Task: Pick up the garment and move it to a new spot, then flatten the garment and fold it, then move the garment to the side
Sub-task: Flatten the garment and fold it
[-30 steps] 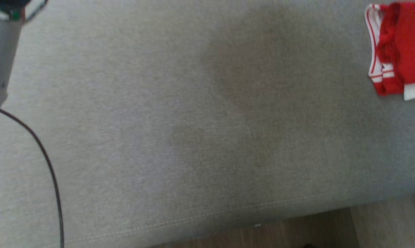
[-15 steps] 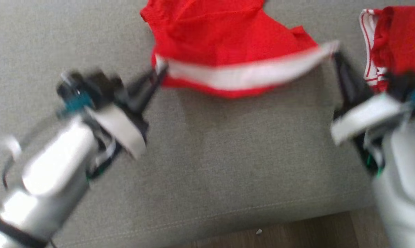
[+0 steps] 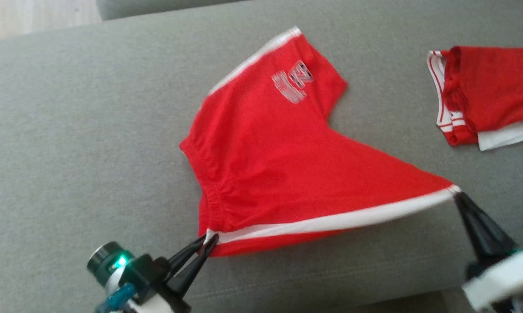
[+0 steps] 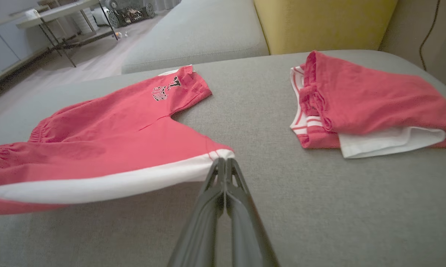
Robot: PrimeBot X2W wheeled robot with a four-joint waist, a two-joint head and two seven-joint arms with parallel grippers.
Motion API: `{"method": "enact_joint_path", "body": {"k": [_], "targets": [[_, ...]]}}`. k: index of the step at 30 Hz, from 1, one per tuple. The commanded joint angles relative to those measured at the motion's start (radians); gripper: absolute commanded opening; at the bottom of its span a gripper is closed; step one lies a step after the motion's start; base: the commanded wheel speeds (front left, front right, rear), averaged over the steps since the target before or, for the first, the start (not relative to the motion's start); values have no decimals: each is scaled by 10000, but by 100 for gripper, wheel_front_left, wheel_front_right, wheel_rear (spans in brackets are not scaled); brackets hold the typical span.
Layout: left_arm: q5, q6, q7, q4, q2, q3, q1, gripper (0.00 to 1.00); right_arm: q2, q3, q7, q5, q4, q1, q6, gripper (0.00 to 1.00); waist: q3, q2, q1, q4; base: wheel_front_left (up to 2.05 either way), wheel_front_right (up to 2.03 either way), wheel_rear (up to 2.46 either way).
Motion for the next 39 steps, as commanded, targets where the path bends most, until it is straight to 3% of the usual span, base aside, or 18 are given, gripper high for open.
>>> {"method": "enact_joint_path", "body": {"k": [1, 6, 11, 18, 27, 34, 39], "targets": [[79, 52, -121, -511, 401, 606, -91, 0, -434, -189, 265, 5, -1037, 213, 17, 0, -179, -1, 0, 169, 0, 0, 0], [-709, -86, -121, -1111, 271, 1126, 263, 0, -622, -976, 1109, 71, -2585, 812, 17, 0, -261, -1, 0, 496, 0, 0, 0], [-1462, -221, -111, -1064, -28, 950, -397, 0, -793, -769, 1677, 150, -2378, -39, 17, 0, -111, -1, 0, 769, 0, 0, 0], [-3140, -277, 149, -267, -698, 559, -2225, 0, -1274, -232, 2336, 101, -370, -2904, 17, 0, 569, -1, 0, 1281, 0, 0, 0], [-5437, -282, 713, 1603, -1501, 415, -4466, 0, -2093, 1594, 3121, 593, 2660, -7257, 17, 0, 1674, -1, 0, 1996, 0, 0, 0], [-6119, -283, 1088, 2927, -2104, 406, -5455, 0, -2217, 2780, 3112, 865, 4685, -9490, 17, 0, 2284, -1, 0, 2483, 0, 0, 0], [-6074, -283, 771, 3676, -2432, 405, -5960, 0, -2179, 3712, 2741, 1003, 5943, -10674, 17, 0, 2736, -1, 0, 2746, 0, 0, 0]]}}
